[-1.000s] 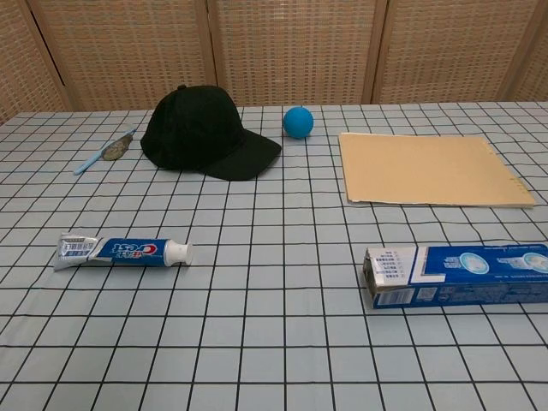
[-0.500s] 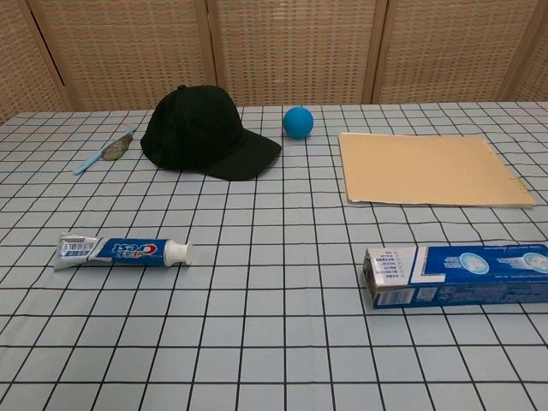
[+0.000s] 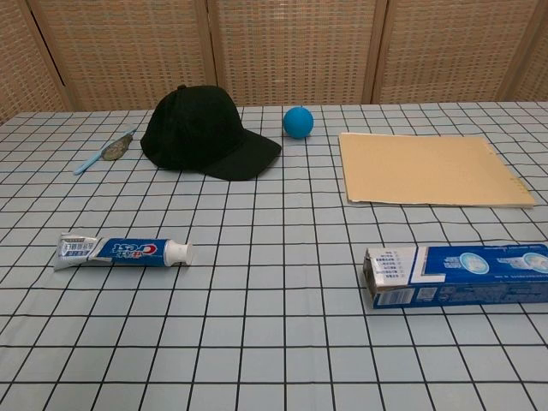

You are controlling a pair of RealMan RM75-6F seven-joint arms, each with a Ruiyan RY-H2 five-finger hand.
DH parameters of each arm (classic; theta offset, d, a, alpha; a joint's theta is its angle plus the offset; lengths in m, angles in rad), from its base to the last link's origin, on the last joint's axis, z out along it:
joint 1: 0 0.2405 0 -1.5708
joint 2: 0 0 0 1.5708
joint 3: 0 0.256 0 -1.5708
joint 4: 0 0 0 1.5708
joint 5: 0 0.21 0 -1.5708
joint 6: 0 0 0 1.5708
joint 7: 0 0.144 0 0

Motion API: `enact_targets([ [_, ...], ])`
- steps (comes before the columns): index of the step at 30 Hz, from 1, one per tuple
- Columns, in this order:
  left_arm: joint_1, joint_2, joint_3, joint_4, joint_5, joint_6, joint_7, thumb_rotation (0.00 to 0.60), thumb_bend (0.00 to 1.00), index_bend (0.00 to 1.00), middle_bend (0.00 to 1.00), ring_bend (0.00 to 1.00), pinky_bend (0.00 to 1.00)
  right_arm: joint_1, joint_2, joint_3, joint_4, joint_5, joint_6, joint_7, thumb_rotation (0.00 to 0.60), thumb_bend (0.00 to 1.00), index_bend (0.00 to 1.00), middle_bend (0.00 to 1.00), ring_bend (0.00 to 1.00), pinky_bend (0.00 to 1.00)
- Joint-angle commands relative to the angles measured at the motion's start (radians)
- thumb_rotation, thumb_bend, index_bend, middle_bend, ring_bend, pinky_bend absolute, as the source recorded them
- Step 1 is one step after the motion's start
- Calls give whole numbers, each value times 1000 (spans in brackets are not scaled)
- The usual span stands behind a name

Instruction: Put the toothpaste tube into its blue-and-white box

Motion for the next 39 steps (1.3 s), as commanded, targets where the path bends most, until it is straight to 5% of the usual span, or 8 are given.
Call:
enact_targets([
  [1,-40,-3,-34,-20,-43,-56,32,600,201,108,0,6,64,0,-2,-1,2,2,-2,-6,600,146,20,0,0,0],
  [10,-158,-59,-101,-27,-175,-209,193,600,158,290,70,111,132,1,1,6,5,15,-7,8,600,146,25,0,0,0],
  [39,-297,-242,-92,56,-385,-324,381,600,120,355,114,144,142,2,4,6,8,11,-8,29,600,146,28,0,0,0],
])
